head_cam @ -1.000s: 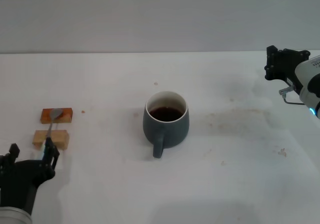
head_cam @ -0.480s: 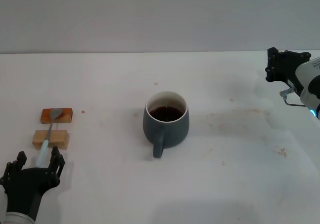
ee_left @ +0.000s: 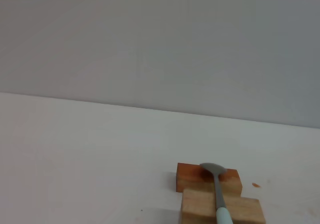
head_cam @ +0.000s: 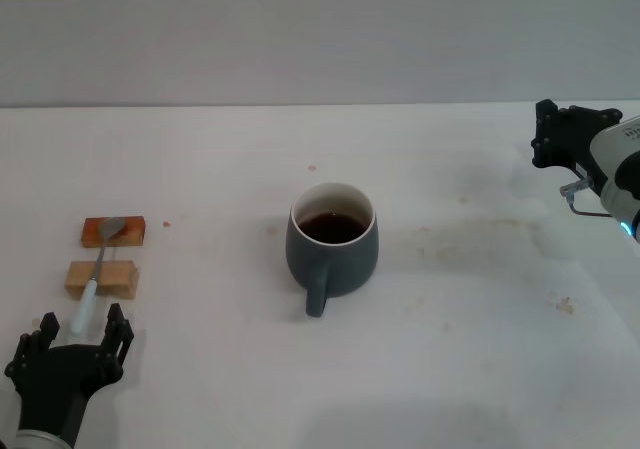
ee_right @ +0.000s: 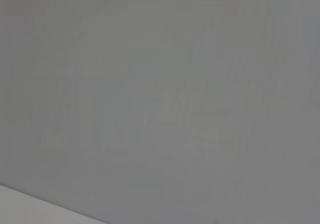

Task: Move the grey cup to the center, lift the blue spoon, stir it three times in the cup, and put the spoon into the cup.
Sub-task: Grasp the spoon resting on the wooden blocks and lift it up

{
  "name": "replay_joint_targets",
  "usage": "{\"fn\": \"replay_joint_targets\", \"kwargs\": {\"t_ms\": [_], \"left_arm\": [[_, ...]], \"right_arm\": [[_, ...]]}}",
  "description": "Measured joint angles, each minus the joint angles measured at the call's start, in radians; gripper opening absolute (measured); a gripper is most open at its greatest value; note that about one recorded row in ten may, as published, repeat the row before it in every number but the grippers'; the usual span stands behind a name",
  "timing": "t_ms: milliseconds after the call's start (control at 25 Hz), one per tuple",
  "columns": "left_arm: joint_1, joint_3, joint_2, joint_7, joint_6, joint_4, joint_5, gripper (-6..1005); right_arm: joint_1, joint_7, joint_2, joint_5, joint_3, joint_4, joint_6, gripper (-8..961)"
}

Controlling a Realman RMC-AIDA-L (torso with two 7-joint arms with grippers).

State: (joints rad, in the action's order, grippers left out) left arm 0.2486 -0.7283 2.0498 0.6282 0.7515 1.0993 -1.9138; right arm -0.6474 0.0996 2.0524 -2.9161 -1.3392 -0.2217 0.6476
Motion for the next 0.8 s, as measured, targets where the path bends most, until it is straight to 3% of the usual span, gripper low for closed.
{"fn": "replay_joint_targets", "kwargs": {"t_ms": [240,360,600,800], "left_arm": [[-0.007,0.002,-0.004,0.000,0.000,-0.007,-0.001,696],[-0.015,0.002,-0.015,0.001,0.000,-0.008,-0.001,695],[-0.021,-0.004,-0.021,0.001,-0.006,-0.007,-0.001,601],[-0.024,-0.006,-0.022,0.007,-0.010,-0.007,-0.001,581]], "right_arm": [[0.002,0.000,0.000,0.000,0.000,-0.001,-0.007,0],[0.002,-0.018,0.001,0.003,0.000,-0.001,-0.008,0],[0.002,-0.044,0.005,0.005,-0.012,-0.003,-0.020,1],[0.002,-0.046,0.005,0.006,-0.021,-0.004,-0.023,1]]}}
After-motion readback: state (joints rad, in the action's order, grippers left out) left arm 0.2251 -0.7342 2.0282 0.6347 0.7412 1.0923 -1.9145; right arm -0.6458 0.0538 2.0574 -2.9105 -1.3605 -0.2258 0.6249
